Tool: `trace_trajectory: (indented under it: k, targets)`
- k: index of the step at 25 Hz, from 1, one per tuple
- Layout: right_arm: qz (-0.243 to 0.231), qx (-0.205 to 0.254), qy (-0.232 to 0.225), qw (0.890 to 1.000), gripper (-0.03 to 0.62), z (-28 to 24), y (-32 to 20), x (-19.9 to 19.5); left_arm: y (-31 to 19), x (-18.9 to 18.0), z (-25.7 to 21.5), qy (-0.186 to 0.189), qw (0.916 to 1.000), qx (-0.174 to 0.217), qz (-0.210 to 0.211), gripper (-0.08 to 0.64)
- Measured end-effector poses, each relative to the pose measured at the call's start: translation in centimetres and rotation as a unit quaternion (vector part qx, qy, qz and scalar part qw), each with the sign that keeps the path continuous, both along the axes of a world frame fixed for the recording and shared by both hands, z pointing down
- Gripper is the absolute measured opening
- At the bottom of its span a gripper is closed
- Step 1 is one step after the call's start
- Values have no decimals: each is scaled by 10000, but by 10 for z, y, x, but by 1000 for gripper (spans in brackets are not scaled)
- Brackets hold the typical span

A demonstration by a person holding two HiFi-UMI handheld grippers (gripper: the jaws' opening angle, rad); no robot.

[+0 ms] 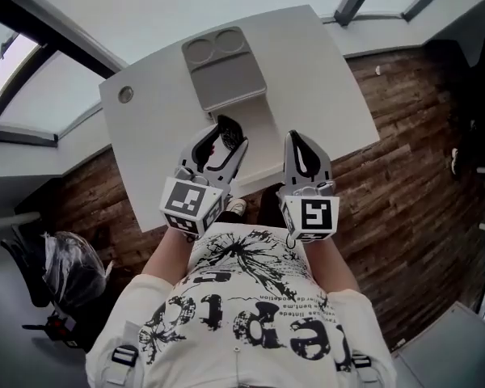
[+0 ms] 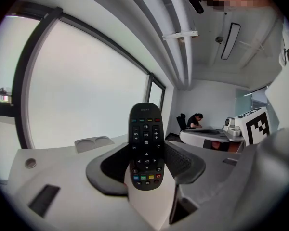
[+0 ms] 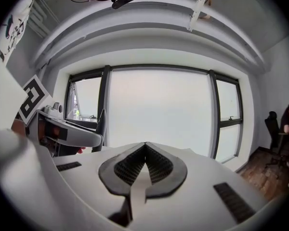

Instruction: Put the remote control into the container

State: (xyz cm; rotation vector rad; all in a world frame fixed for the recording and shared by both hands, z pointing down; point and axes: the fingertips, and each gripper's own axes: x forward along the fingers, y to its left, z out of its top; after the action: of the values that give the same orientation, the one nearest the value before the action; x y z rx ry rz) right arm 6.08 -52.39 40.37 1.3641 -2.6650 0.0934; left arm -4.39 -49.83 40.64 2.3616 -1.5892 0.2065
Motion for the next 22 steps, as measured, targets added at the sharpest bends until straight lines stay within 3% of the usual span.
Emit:
trace_trajectory:
  k: [8, 13, 22]
  targets:
    - [-1269, -220, 77, 9916, 2, 17, -63, -1, -31, 9, 38, -90, 9908, -528, -1244, 236]
    - [-1972, -541, 207, 9786, 2, 47, -80, -6, -32, 20, 84, -74, 9749, -1180, -1888, 236]
    - [-2653, -1059, 332, 9577, 2, 97, -96, -22, -40, 24, 162, -308, 9441, -2269, -2372, 236]
